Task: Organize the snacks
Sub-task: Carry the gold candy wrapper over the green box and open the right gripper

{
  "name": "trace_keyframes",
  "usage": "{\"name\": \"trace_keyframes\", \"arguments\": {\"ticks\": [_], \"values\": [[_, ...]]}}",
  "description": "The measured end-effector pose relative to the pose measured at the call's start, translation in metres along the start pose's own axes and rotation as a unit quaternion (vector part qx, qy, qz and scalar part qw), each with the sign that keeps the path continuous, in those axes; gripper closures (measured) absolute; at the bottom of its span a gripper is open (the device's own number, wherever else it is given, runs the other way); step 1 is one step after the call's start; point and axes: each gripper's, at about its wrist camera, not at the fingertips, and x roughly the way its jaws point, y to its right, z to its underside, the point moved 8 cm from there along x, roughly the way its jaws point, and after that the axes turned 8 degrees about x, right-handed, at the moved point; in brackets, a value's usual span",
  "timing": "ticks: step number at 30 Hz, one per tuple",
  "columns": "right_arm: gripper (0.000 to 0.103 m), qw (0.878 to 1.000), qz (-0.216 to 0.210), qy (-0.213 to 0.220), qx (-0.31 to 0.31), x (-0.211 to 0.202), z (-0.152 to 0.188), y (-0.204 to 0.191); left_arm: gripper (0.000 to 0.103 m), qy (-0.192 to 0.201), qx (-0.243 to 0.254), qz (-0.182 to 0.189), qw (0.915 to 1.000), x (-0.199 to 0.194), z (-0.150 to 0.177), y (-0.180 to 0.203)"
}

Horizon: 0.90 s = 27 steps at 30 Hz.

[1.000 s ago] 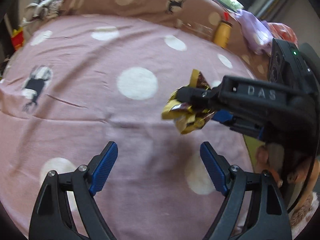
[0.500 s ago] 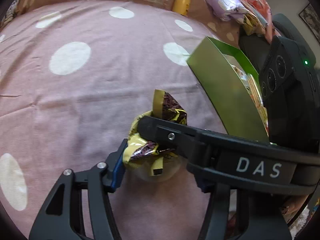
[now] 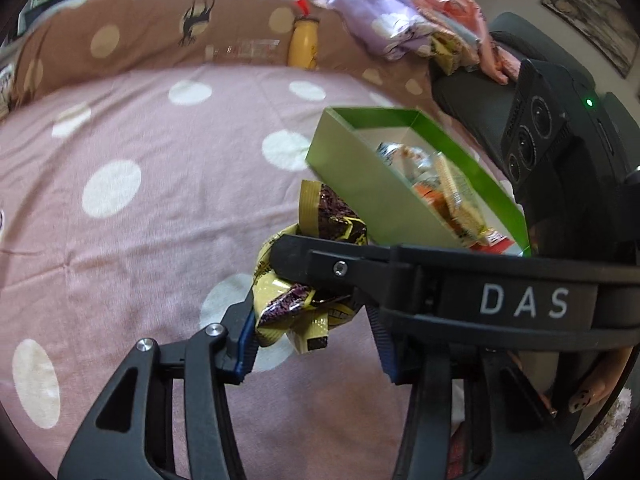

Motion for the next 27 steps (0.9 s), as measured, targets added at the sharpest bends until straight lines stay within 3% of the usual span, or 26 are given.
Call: {"name": "trace_keyframes", "arguments": {"ticks": [8, 20, 27], "values": [[0.059, 0.997, -0.008, 0.072, -0.039, -0.055, -0.018, -0.004, 0.055, 0.053, 0.038, 0.011, 0.9978, -0.019, -0.029, 0.035], [0.059, 0.984, 0.0, 0.174, 0.028, -0.135, -0.055, 0.065, 0.055, 0.059, 0.107, 0.066, 0.9904, 0.019, -0.079, 0.124], [0.059, 0.977, 0.017, 0.194, 0.091, -0.153, -0.062, 0.113, 0.055, 0.034, 0.129, 0.102, 0.9858, 0.055, -0.086, 0.161]]}}
